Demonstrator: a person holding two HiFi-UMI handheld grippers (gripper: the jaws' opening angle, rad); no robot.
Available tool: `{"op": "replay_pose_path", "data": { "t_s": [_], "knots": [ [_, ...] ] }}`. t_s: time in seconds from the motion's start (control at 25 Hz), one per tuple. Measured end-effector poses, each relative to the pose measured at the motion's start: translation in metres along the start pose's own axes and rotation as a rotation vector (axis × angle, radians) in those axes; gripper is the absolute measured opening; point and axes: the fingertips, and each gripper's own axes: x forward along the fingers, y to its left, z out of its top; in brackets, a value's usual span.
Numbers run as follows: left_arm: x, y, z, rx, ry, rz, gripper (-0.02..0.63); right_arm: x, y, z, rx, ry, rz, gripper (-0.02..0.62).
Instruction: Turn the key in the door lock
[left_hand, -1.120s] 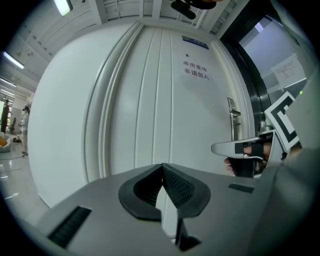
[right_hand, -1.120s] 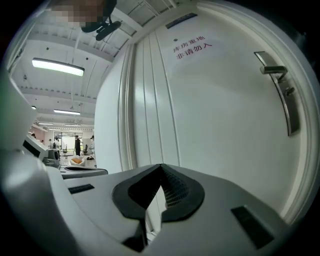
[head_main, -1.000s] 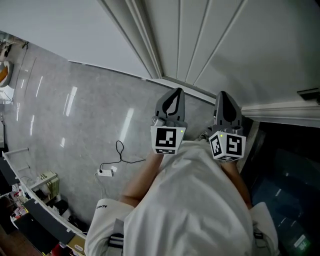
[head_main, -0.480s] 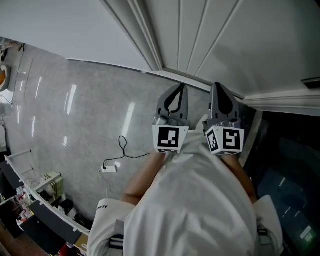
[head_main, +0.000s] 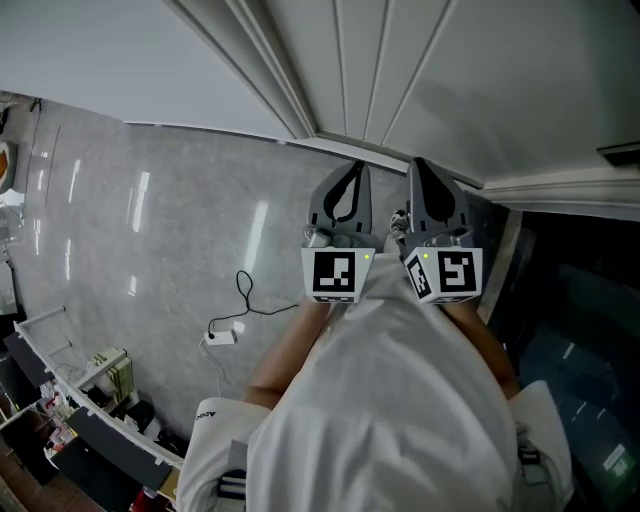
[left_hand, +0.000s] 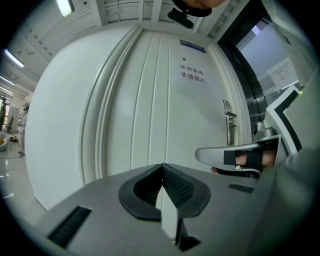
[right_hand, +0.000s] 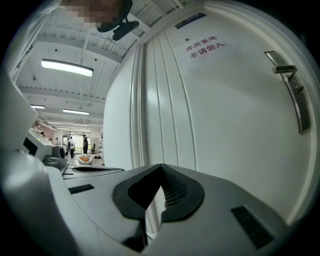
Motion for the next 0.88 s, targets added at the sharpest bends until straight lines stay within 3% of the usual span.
{"op": "replay_pose_path", "data": {
  "t_s": [0.24,0.48,0.64,0.88],
  "knots": [
    [0.012,-0.018,0.007,0.029,-0.015,-0.060,0.009,-0.005,-0.015,0.002,0.014,-0.023,0.022,0.002],
    [0.009,-0.041,0.008,0.081,-0.018,-0.151,0.009,-0.017,-0.023,0.008,-0.039,-0.016,0.032,0.003],
    [0.008,-0.058,0.007,0.120,-0.012,-0.207,0.009,-0.025,-0.012,0.016,-0.088,-0.039,0.096,0.003],
    [0.011,-0.053,0.007,0.107,-0.046,-0.193,0.008,-0.021,-0.001,0.007,-0.101,-0.017,0.151,0.003]
  ]
}}
